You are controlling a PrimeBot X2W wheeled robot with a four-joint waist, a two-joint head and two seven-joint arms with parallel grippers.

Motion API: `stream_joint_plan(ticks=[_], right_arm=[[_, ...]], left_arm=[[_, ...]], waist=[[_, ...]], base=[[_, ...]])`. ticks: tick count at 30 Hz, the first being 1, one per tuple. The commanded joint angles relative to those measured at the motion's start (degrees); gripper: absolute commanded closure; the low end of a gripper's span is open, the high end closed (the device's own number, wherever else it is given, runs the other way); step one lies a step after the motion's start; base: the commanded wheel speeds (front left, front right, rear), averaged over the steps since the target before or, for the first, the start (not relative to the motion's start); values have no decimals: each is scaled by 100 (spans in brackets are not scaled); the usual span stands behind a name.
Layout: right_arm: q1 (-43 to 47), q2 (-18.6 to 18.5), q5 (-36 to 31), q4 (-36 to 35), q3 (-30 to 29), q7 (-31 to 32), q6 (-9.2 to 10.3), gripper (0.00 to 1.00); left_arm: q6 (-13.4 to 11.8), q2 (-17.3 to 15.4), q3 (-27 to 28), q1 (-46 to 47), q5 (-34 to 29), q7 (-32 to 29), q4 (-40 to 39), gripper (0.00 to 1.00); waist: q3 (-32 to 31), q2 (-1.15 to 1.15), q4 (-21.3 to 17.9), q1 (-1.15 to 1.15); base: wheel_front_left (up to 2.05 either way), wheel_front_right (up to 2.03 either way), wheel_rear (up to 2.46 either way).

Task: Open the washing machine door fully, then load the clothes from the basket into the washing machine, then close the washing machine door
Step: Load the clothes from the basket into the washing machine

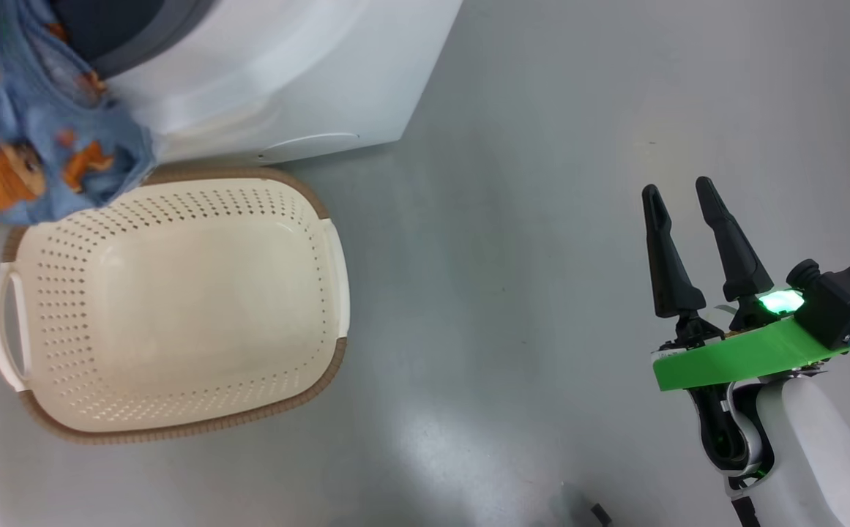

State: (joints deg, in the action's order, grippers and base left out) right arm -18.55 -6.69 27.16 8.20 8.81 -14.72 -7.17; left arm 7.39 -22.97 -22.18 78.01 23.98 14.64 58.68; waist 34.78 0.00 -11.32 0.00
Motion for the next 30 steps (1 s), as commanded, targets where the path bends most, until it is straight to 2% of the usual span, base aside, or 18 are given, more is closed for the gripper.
stream_joint_plan(ticks=[1,7,9,11,16,17,18,20,21,25,30], right_arm=[[28,12,-61,-153,79,-28,-32,0],[-43,74,-66,-211,47,-28,-32,0],[-63,97,-68,-218,52,-28,-32,0],[-75,120,-68,-222,57,-28,-32,0],[-64,158,-54,-221,90,-28,-32,0],[-63,162,-53,-224,92,-28,-32,0],[-59,165,-52,-225,94,-28,-32,0],[-59,168,-50,-222,94,-28,-32,0],[-61,168,-48,-219,94,-28,-32,0],[-79,158,-35,-213,90,-28,-32,0],[-57,157,-30,-199,98,-28,-32,0]], left_arm=[[-92,-335,180,248,-162,36,-407,100],[-346,-381,750,163,-654,36,-1664,100],[-347,-326,930,11,-762,36,-1858,100],[-265,-258,1027,-160,-793,36,-1739,100],[-84,-180,925,-154,-802,36,-676,100],[-67,-160,921,-107,-768,36,-458,94],[-50,-143,880,-50,-761,36,-252,78],[-27,-130,818,81,-751,36,44,54],[-20,-107,813,132,-709,22,244,0],[1,-46,644,311,-677,21,732,0],[7,48,433,288,-519,29,935,0]], waist=[[89,0,-69,0],[224,0,-109,0],[242,0,-111,0],[239,0,-116,0],[206,0,-110,0],[202,0,-105,0],[196,0,-100,0],[186,0,-89,0],[173,0,-82,0],[115,0,-54,0],[-18,0,-4,0]], base=[[0,0,0],[0,0,0],[0,0,0],[0,0,0],[0,0,0],[0,0,0],[0,0,0],[0,0,0],[0,0,0],[0,0,0],[0,0,0]])
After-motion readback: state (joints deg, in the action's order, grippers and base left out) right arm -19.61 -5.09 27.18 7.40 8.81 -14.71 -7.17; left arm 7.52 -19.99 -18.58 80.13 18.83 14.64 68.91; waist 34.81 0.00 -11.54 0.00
